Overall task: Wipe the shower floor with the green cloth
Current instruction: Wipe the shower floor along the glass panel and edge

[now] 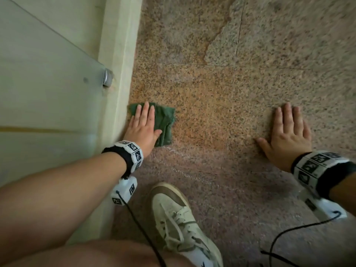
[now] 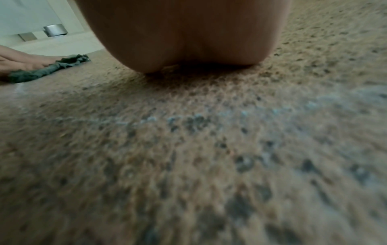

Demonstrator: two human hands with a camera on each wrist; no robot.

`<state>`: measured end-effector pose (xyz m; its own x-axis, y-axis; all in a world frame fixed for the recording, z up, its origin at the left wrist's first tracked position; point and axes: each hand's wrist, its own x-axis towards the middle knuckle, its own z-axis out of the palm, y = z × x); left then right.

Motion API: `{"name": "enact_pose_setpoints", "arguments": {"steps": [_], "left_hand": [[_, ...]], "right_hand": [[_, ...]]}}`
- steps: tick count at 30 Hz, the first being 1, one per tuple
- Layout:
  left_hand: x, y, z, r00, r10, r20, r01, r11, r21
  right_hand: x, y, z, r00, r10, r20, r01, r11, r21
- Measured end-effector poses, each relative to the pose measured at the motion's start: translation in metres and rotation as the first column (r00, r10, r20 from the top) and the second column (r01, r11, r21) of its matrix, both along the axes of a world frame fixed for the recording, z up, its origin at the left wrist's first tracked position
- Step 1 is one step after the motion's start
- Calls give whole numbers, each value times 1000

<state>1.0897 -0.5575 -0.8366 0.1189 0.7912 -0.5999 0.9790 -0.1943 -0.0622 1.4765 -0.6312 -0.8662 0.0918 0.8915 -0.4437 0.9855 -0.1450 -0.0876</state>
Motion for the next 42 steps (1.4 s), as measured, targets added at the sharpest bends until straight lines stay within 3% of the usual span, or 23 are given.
{"name": "enact_pose_setpoints", "arguments": {"steps": [5, 9, 15, 17, 20, 23, 28, 30, 33, 36, 38, 42], "left_hand": [[32, -5, -1, 999, 28, 40, -27, 999, -22], [91, -24, -7, 932, -328, 152, 340, 938, -62], [73, -22, -12, 873, -464, 151, 460, 886, 61], [56, -17, -13, 904, -414, 110, 410, 910, 60], [21, -18, -10, 988, -139, 74, 135, 989, 60], [-8, -29, -11, 994, 103, 31, -105, 993, 53], [-15, -37, -9, 986, 164, 30, -165, 986, 20], [-9, -34, -8, 994, 111, 21, -111, 994, -6], [23, -36, -3, 993, -116, 37, 118, 990, -76], [71, -43, -8, 904, -400, 151, 418, 900, -124], [89, -41, -13, 824, -537, 181, 554, 831, -54], [83, -27, -11, 787, -576, 221, 594, 804, -20]], "right_hand": [[1, -1, -2, 1000, 8, 21, -8, 1000, 7], [1, -2, -3, 1000, -5, 15, 4, 999, 32], [1, -3, -5, 1000, -25, -7, 26, 998, 63], [1, -3, -6, 1000, -30, -5, 30, 997, 77], [1, -2, -6, 1000, -27, 7, 26, 998, 50], [1, -3, -8, 999, -33, 6, 32, 997, 69], [0, -3, -4, 999, -33, -13, 34, 997, 76], [-1, -3, -4, 999, -34, -12, 35, 997, 76], [-1, -4, -4, 1000, -29, -12, 30, 996, 79], [-2, -3, -4, 1000, -24, -8, 25, 996, 83], [-2, -3, -4, 1000, -20, -3, 20, 996, 83], [0, -2, -3, 1000, -20, 0, 20, 997, 77]]}}
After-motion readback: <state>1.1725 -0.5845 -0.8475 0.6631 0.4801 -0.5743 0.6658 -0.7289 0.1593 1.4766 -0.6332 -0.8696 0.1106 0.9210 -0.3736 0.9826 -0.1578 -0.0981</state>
